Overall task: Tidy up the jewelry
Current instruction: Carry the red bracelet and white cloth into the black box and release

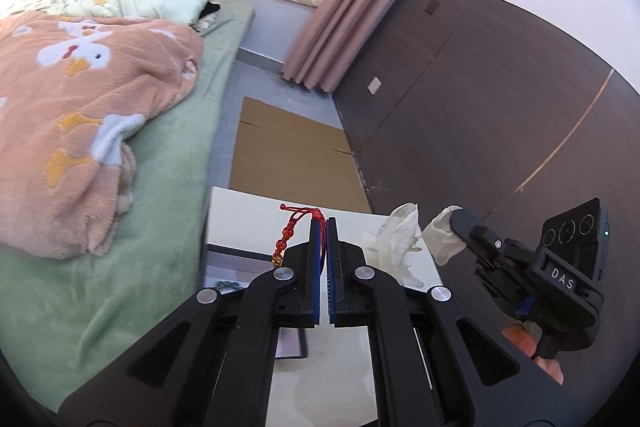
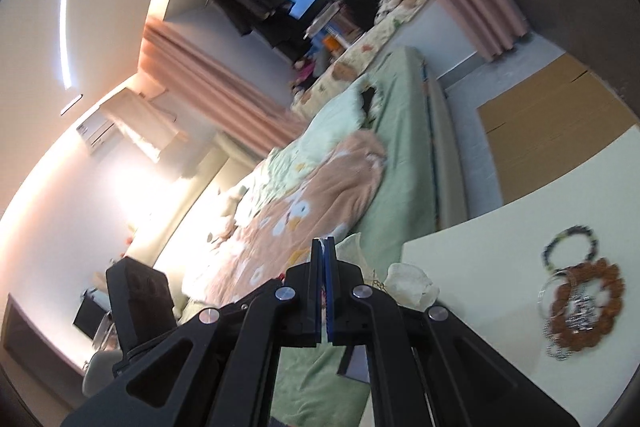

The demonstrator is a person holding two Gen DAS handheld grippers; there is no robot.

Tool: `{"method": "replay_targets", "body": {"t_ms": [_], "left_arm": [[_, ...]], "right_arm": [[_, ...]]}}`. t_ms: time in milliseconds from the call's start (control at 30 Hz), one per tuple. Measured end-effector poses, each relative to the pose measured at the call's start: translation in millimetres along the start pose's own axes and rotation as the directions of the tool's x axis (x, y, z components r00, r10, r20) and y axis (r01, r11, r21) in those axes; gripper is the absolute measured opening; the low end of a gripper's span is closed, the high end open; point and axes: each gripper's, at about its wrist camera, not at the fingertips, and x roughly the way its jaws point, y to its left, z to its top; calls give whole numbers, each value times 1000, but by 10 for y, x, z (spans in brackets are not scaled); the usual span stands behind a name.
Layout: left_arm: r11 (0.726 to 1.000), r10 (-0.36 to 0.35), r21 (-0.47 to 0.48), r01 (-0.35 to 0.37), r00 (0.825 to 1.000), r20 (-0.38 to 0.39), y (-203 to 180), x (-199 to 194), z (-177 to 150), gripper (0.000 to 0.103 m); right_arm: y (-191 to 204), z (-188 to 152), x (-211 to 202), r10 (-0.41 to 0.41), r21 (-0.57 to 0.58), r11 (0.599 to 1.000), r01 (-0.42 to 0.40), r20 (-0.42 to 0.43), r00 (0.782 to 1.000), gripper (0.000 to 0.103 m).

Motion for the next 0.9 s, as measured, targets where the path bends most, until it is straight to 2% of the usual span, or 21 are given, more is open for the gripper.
{"method": "replay_targets", "body": {"t_ms": [133,267,300,333,400,567,600,667,700,733,767,900], "left_arm": [[1000,19,-18,-18,1000,7,121,-28,1,4],[999,32,-28,-32,999,-8,198,25,-23,4],[999,32,-29,-33,999,-14,204,46,-36,4],[999,31,-33,-32,999,-19,214,73,-51,4],[999,31,-37,-32,999,-28,220,124,-80,4],[998,37,-41,-40,996,-81,215,330,-222,4],[998,38,-39,-41,995,-93,211,370,-247,9],[998,49,-41,-55,991,-126,207,474,-298,49],[997,61,-41,-66,991,-121,206,478,-313,77],[996,76,-41,-81,992,-99,202,460,-325,82],[996,78,-37,-81,994,-75,191,431,-334,82],[995,74,-63,-79,993,-87,190,466,-329,83]], "right_arm": [[67,-106,196,41,-1,999,-41,-66,997,2],[27,-280,518,-22,-15,1000,20,-178,984,8],[-11,-315,586,-46,-14,999,44,-206,978,19],[-65,-356,620,-99,-24,995,96,-214,972,48],[-107,-376,568,-141,-26,990,138,-174,975,80],[-253,-334,271,-166,6,986,168,-125,978,80],[-290,-318,239,-172,12,984,175,-122,977,80],[-403,-289,103,-192,41,980,197,-111,975,80],[-443,-278,68,-200,48,977,206,-107,974,80],[-501,-263,0,-212,59,974,218,-98,972,80],[-543,-241,-34,-218,70,972,224,-91,972,80],[-737,-165,-253,-248,119,960,254,-56,967,80]]}}
